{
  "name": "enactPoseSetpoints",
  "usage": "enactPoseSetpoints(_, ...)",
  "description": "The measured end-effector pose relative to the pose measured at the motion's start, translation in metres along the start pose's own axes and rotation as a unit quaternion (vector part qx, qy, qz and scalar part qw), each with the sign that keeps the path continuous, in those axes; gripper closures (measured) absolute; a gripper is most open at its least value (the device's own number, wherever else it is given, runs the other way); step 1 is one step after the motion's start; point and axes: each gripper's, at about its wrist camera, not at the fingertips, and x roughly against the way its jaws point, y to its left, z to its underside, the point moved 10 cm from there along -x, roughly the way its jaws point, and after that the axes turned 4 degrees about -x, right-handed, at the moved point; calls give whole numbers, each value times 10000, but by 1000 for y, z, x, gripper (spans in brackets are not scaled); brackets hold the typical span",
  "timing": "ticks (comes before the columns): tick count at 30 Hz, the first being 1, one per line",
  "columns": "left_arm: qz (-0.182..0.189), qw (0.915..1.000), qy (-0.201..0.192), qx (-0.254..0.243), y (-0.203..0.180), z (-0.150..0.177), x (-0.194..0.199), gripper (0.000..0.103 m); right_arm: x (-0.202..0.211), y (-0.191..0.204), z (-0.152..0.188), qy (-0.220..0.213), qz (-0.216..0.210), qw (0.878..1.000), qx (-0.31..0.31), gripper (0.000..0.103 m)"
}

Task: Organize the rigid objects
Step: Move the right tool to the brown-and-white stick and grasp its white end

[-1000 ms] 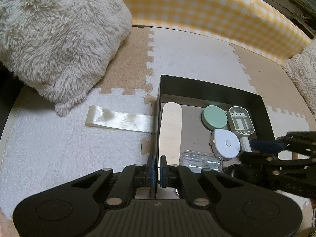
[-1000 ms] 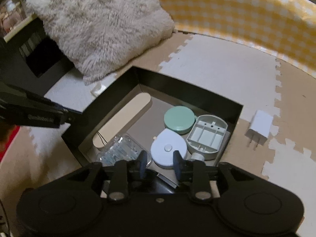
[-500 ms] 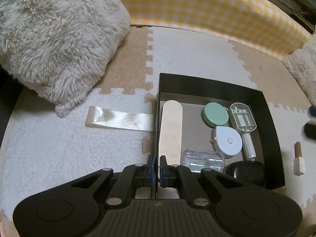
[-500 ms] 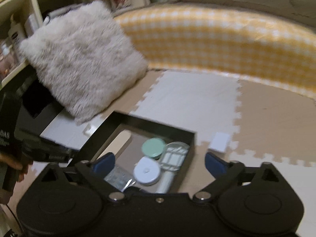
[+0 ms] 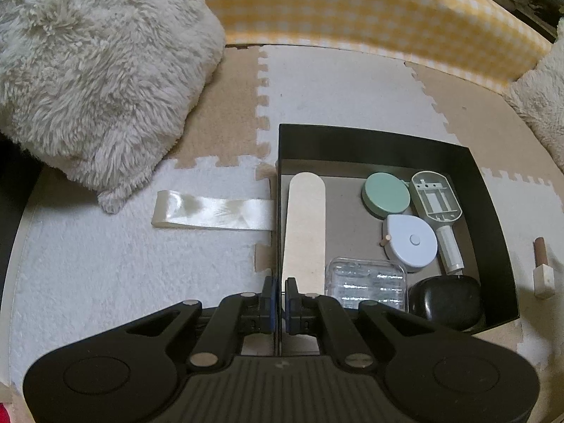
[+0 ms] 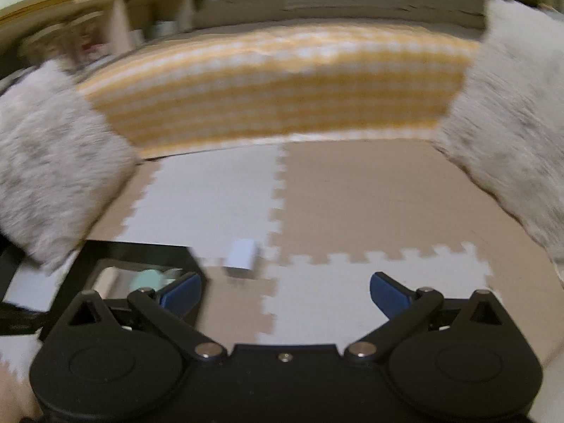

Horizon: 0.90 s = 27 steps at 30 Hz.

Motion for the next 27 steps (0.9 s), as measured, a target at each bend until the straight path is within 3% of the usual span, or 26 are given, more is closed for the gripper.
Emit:
enactPoseSetpoints(5, -9, 10000, 9, 3, 0, 0, 0, 99, -15, -38, 20, 301, 493, 9967, -564, 1)
enactPoseSetpoints(9, -6, 10000, -20, 89, 2, -1, 1, 99, -30, -56, 45, 779, 698, 9898, -966, 30)
enactPoseSetpoints(13, 3, 9999, -22, 129, 2, -1, 1, 99, -43, -53, 70, 1210, 596, 9841, -1155, 42)
enactPoseSetpoints(18, 4, 9999, 5, 162, 2, 0, 1, 99, -50, -46, 92, 1532, 688, 9799, -1074, 43)
enactPoseSetpoints(20, 11, 9998, 4, 185, 2, 0, 1, 99, -52, -42, 97, 1609, 650, 9794, -1030, 49)
enactPoseSetpoints(27, 2, 9999, 45, 133, 2, 0, 0, 99, -58, -44, 104, 1735, 793, 9773, -917, 54)
